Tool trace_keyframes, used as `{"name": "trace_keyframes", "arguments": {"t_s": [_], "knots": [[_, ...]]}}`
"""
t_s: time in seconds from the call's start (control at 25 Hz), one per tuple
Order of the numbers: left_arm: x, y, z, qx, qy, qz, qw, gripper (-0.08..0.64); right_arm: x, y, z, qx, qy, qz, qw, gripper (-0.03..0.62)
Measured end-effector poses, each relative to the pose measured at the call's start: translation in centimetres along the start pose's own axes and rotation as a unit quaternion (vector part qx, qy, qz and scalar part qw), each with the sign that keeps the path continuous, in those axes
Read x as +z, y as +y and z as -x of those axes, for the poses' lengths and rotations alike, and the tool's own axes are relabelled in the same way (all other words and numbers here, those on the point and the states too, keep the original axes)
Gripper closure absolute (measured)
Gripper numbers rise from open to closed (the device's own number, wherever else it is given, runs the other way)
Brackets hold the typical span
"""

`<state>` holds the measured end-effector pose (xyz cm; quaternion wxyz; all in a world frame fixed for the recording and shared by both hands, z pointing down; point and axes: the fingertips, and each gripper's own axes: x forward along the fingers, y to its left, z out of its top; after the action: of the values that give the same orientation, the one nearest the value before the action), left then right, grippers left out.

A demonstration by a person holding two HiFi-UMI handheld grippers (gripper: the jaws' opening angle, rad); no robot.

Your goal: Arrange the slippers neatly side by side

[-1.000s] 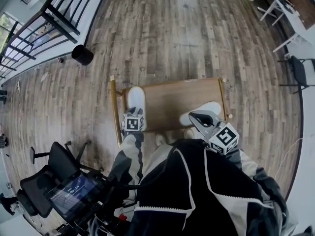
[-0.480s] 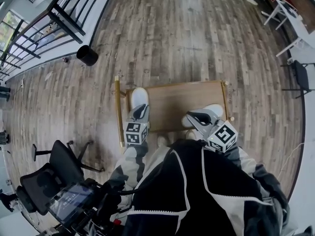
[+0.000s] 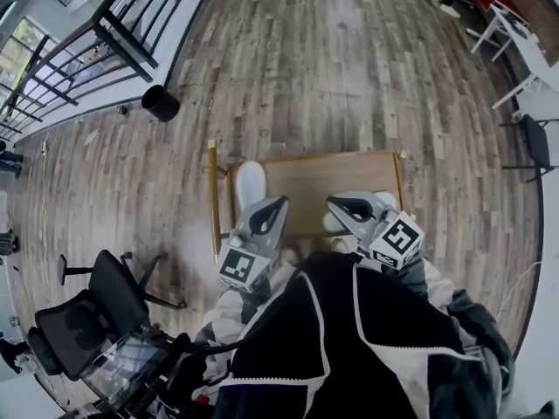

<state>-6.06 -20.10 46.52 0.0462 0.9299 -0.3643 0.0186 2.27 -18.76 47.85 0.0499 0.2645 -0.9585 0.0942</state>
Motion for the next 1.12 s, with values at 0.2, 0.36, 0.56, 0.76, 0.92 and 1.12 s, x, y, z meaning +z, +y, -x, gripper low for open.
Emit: {"name": "trace_keyframes", "arguments": {"t_s": [0.2, 0.36, 0.56, 0.76, 0.92, 1.12], "knots": [[3.1, -1.4, 0.4, -0.017, -0.019, -0.005, 0.9997, 0.540, 1.2, 1.2, -0.2, 0.003, -0.012, 0.012, 1.000, 0.588], [3.3, -1.9, -0.7, -0.022, -0.021, -0.002, 0.9995, 0.540, 1.2, 0.9, 0.1, 0.002, -0.009, 0.012, 1.000, 0.588], [3.2, -2.1, -1.2, -0.033, -0.013, -0.006, 0.9994, 0.540, 0.6, 0.5, 0.0, -0.009, -0.007, 0.000, 1.000, 0.588], [3.1, -2.6, -1.8, -0.061, -0.008, -0.001, 0.9981, 0.540, -0.6, -0.8, 0.3, -0.048, 0.007, -0.025, 0.999, 0.539], [3.1, -3.0, -3.0, -0.084, -0.006, 0.000, 0.9964, 0.540, -2.0, -2.5, 0.9, -0.087, 0.020, -0.041, 0.995, 0.489], [3.1, -4.3, -4.4, -0.121, 0.000, 0.000, 0.9926, 0.540, -8.9, -6.1, 2.7, -0.158, 0.076, -0.117, 0.978, 0.406]]}}
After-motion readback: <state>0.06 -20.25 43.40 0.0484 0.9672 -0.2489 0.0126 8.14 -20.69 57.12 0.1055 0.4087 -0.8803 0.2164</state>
